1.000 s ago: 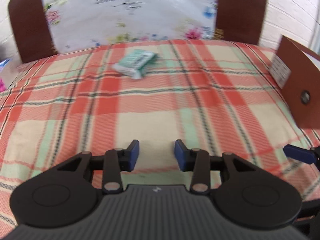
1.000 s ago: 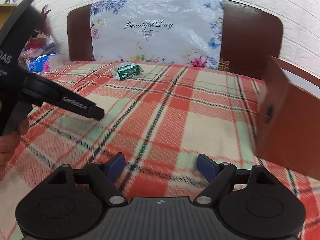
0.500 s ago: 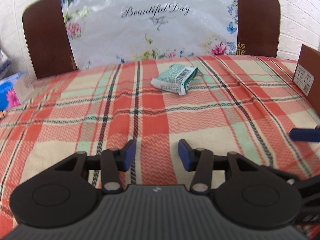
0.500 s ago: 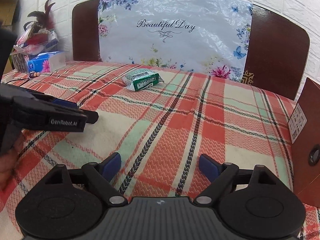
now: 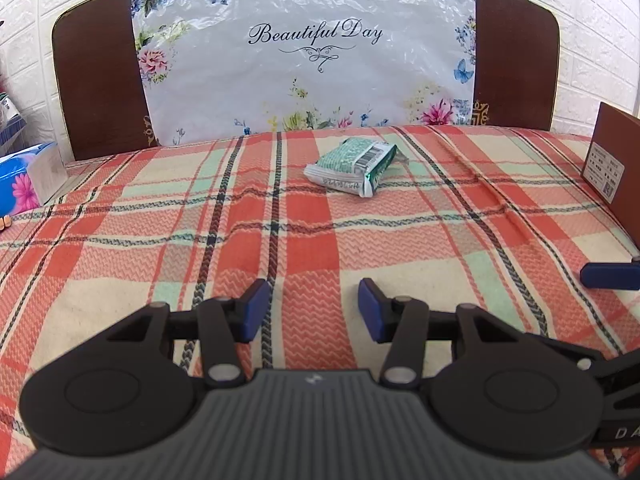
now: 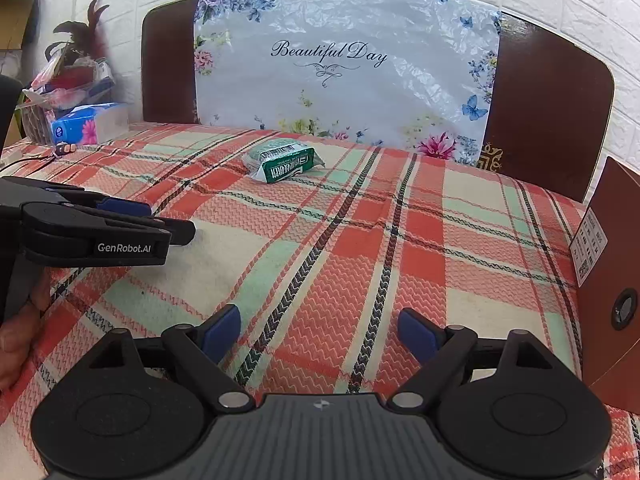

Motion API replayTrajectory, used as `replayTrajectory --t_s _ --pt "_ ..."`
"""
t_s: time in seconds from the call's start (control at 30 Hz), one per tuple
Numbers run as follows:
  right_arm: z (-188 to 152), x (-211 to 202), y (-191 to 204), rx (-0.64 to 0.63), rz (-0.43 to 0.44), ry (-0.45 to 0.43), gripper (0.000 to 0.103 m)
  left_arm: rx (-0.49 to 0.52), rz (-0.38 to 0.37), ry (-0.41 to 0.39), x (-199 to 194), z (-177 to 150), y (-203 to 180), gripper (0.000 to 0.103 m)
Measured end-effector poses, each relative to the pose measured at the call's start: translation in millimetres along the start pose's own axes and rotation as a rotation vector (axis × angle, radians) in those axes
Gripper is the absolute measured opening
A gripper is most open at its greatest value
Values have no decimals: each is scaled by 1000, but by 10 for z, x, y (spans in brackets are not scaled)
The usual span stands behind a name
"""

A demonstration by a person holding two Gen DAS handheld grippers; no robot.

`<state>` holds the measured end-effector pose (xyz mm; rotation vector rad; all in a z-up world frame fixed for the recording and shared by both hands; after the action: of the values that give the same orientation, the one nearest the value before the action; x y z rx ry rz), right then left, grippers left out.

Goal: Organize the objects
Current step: 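Move the right gripper back over the table to the green-white gum pack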

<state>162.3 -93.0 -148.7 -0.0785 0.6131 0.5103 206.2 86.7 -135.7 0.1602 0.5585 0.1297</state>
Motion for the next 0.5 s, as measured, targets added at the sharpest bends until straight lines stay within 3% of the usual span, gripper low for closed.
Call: replayTrajectory --t_s 0.5 --pt "7 12 8 16 0 -1 86 -3 -2 0 4 -7 14 52"
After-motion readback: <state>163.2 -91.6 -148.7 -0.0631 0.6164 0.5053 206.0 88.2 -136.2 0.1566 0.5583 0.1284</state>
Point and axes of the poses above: each gripper's, at about its wrist camera, not at the fingertips, and x roughly the way its jaws point, y to its left, z to its top, the point moved 8 cm from there along x, roughly the way its jaws point, and after that the axes turned 15 degrees about z, right-handed, at the moved point
